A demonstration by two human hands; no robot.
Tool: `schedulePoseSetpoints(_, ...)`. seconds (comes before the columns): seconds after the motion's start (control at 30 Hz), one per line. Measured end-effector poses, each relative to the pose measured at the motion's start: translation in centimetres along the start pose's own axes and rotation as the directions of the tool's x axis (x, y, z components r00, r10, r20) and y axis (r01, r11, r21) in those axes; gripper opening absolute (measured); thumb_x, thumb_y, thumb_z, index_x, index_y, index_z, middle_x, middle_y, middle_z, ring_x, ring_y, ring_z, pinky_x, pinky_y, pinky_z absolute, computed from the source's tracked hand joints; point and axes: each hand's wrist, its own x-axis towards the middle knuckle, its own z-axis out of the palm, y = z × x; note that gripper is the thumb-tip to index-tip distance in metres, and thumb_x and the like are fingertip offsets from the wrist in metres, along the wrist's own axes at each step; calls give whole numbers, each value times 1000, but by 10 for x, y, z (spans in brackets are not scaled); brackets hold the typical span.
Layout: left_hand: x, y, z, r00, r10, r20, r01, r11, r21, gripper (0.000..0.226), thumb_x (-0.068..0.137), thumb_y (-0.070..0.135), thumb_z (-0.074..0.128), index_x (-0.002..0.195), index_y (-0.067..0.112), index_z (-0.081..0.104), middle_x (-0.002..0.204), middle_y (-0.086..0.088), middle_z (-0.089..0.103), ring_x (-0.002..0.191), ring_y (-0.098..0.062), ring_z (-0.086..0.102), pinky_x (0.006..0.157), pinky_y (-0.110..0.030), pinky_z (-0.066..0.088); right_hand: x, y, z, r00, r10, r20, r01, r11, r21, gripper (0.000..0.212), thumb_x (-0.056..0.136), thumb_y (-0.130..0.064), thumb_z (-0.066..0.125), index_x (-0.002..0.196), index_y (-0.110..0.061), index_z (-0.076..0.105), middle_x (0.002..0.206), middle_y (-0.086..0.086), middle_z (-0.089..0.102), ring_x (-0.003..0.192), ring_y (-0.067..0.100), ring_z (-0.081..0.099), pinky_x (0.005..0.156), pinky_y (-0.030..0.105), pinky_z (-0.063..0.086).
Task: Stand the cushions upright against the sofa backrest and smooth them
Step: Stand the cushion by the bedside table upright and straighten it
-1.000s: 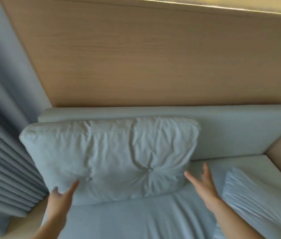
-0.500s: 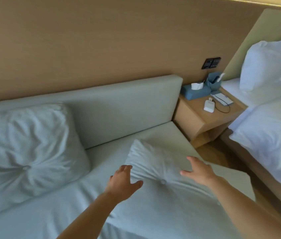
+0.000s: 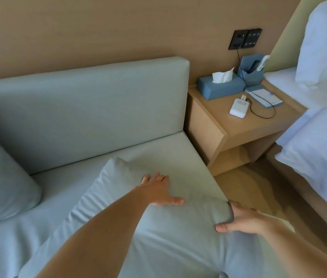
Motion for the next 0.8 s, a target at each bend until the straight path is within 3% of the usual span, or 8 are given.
schedulePoseSetpoints(0.1,14,-3,11,993,45,-105,-30,990,141,128,59,107,29,146,15,47,143,-6,51,137,-30,41,117,-49,24,18,3,3,998,-39,-53,37,999,-31,126,36,-100,64,136,-26,45,130,-8,52,126,18,48,103,41,30)
schedulePoseSetpoints(0.17,15,-4,10,984,86,-157,-55,980,192,122,58,109,28,129,14,56,125,-4,57,121,-28,50,108,-47,31,16,0,6,992,-68,-111,69,998,0,118,32,-96,69,125,-27,48,122,-11,55,119,17,51,100,39,30)
schedulePoseSetpoints(0.33,-41,-10,-20,984,54,-169,-26,987,159,96,60,108,33,85,19,59,83,2,67,81,-23,61,92,-43,44,-22,-24,-4,975,-180,-127,192,977,93,98,27,-92,77,103,-35,54,104,-20,66,103,9,61,102,34,41)
schedulePoseSetpoints(0.47,-133,-28,-54,944,-37,-328,69,994,85,82,61,103,44,73,22,49,82,-1,68,76,-27,60,65,-37,39,-67,-64,-36,932,-296,-211,309,951,28,89,26,-88,81,92,-32,61,93,-19,71,91,4,65,81,27,53)
schedulePoseSetpoints(0.53,-184,-44,-70,876,-62,-478,82,996,22,79,60,103,45,66,24,40,72,4,61,66,-24,56,57,-35,39,-92,-98,-61,876,-393,-281,368,919,-138,86,28,-89,77,88,-30,59,91,-16,70,91,12,66,77,30,50)
schedulePoseSetpoints(0.63,-232,-71,-94,645,-28,-764,91,995,40,75,64,102,42,62,28,32,56,6,56,50,-22,57,46,-28,27,-121,-158,-110,765,-546,-341,412,822,-393,81,36,-89,69,82,-25,54,88,-9,68,89,21,63,79,36,46)
schedulePoseSetpoints(0.73,-248,-98,-135,482,-2,-876,94,994,49,69,67,91,55,62,27,29,50,5,53,44,-23,54,46,-25,23,-120,-213,-160,605,-681,-413,442,718,-537,71,41,-88,67,71,-30,39,78,-9,59,83,23,63,72,39,39)
schedulePoseSetpoints(0.8,-248,-116,-166,407,-5,-913,103,994,40,67,68,84,62,61,26,30,50,3,52,45,-24,54,46,-26,26,-108,-243,-188,511,-723,-465,405,680,-612,71,43,-90,64,74,-30,43,77,-8,60,80,23,63,70,39,36)
